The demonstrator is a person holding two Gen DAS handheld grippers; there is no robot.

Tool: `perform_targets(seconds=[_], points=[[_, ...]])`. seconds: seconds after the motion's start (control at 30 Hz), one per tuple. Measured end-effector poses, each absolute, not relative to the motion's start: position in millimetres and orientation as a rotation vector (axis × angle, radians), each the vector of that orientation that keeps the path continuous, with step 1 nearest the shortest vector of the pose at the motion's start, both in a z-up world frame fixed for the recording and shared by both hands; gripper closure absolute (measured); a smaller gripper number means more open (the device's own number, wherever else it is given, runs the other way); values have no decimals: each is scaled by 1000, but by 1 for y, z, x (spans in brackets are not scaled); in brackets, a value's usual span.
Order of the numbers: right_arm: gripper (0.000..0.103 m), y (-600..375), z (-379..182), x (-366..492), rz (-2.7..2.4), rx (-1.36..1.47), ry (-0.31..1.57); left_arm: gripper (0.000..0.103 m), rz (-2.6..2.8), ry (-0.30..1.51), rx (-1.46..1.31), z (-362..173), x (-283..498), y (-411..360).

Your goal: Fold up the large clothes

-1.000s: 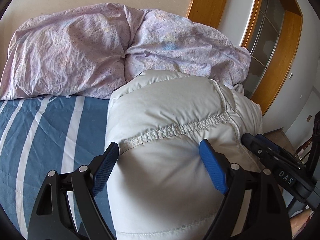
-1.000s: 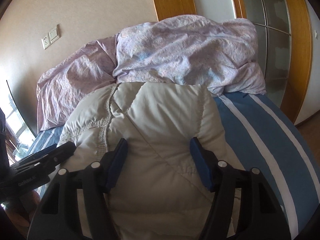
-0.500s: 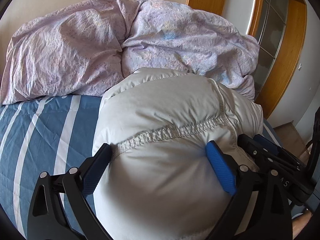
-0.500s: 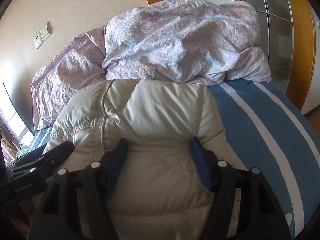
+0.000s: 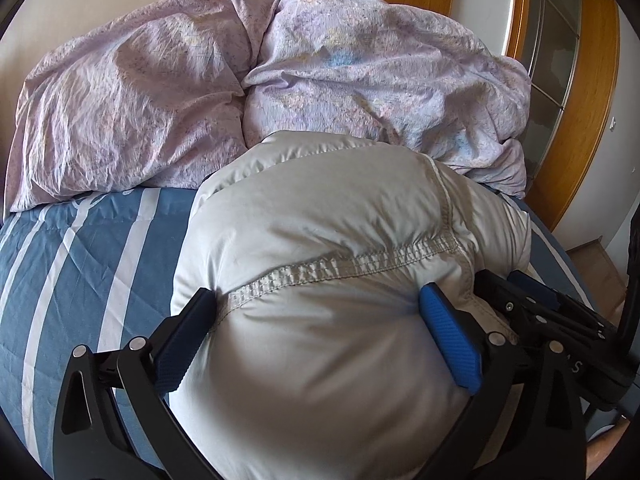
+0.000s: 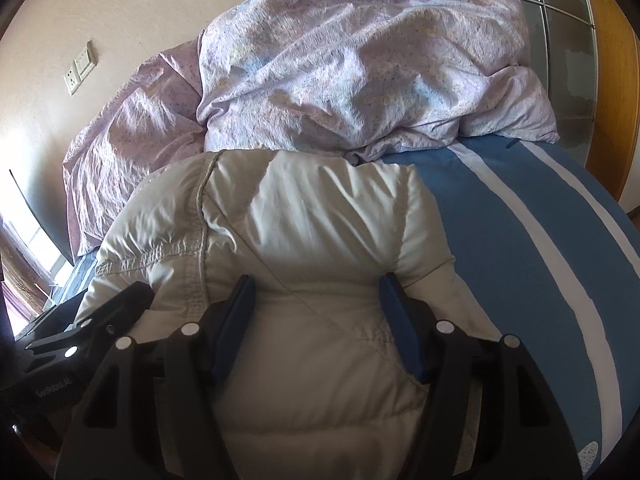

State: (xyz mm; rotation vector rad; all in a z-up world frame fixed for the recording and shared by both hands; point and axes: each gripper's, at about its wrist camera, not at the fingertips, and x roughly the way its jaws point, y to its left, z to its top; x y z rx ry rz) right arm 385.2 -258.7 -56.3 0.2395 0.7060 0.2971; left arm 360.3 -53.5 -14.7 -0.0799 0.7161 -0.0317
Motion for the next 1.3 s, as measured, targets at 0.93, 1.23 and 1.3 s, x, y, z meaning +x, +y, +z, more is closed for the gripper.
perform_targets(seconds=[0.93, 1.23, 1.3], points=[[37, -257, -60, 388, 271, 220, 705, 1, 37, 635, -40, -28, 360, -62], [35, -258, -64, 385, 255, 194, 697, 1, 55, 631, -24, -30, 360, -67], [35, -259, -68, 386, 260, 196, 692, 1, 63, 626, -16, -31, 359, -68]])
